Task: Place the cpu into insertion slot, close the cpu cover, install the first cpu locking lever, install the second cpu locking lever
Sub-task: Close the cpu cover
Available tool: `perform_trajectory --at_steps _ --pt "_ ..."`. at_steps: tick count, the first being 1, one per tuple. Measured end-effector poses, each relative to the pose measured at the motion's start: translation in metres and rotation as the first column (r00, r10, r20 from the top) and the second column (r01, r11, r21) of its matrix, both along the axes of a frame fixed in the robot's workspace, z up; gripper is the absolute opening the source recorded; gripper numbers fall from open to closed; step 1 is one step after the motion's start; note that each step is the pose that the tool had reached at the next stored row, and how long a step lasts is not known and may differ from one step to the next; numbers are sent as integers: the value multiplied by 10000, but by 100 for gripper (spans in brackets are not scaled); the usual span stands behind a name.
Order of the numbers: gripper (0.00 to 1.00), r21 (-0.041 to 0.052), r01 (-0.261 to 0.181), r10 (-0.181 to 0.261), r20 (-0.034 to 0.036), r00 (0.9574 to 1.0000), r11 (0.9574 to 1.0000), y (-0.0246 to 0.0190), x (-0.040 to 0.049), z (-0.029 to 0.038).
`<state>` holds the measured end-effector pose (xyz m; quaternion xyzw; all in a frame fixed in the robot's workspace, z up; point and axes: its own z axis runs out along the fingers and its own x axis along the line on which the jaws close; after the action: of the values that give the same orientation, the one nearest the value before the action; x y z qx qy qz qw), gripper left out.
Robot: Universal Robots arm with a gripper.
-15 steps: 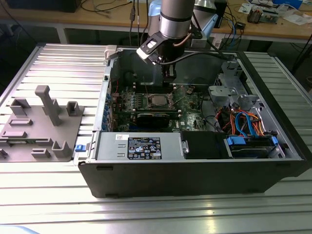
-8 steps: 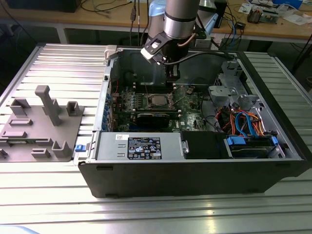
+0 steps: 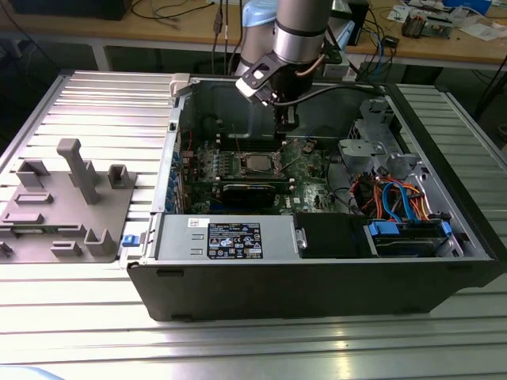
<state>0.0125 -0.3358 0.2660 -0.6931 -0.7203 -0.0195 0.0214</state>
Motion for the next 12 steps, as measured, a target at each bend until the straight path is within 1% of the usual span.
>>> perform_trajectory --at_steps 5,8,12 --pt "11 142 1 -1 -3 10000 9999 0 54 1" --pt "11 242 1 -1 -6 10000 9997 0 104 3" --pt "11 319 1 -1 -9 10000 9995 0 142 4"
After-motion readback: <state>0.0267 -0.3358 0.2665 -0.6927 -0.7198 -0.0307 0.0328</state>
